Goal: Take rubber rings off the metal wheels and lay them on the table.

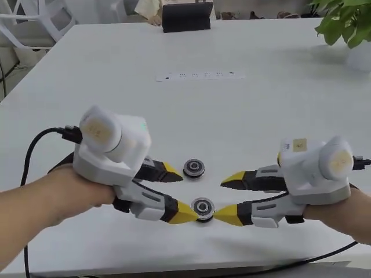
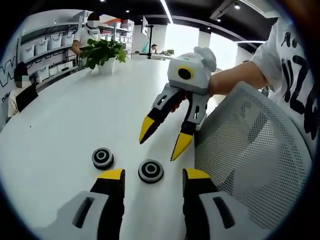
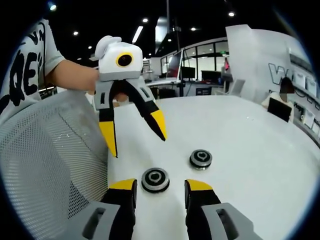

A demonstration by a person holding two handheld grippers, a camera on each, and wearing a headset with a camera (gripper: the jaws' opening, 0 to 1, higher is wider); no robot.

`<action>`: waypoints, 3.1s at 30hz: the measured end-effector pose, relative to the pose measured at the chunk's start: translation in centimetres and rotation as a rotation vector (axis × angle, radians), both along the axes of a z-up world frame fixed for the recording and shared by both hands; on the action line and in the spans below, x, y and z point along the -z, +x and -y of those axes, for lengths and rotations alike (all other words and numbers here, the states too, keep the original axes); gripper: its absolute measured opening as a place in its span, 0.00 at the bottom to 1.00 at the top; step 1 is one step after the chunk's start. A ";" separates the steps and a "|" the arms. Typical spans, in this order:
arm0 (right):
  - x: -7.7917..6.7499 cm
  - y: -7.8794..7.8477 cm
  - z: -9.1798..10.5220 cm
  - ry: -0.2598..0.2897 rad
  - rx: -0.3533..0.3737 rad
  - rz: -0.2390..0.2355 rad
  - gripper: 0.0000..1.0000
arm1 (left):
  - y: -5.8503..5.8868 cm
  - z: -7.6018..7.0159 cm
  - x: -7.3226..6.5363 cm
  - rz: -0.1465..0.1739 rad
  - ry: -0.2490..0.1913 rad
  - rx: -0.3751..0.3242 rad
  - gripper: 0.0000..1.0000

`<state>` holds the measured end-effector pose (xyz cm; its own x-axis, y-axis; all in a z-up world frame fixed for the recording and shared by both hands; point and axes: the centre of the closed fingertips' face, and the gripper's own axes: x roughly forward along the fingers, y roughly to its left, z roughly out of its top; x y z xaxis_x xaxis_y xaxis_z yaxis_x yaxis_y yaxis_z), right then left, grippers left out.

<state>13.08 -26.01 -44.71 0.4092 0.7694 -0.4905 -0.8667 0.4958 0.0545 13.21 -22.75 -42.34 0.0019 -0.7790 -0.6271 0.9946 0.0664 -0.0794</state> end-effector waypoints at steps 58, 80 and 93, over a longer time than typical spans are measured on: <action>2.6 -0.6 -1.1 -0.004 -0.008 -0.057 0.24 | 0.0 2.0 3.8 0.100 0.047 0.032 0.08; 2.7 -0.4 -1.5 -0.034 -0.021 -0.023 0.23 | 0.0 2.1 3.8 0.124 0.037 0.028 0.07; 2.9 -0.7 -0.8 -0.048 0.001 -0.028 0.15 | 0.0 2.2 3.8 0.125 0.031 0.022 0.07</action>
<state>12.37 -25.26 -47.59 0.3952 0.7446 -0.5380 -0.8649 0.4988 0.0550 13.17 -24.99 -46.17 0.0646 -0.7602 -0.6464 0.9979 0.0452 0.0466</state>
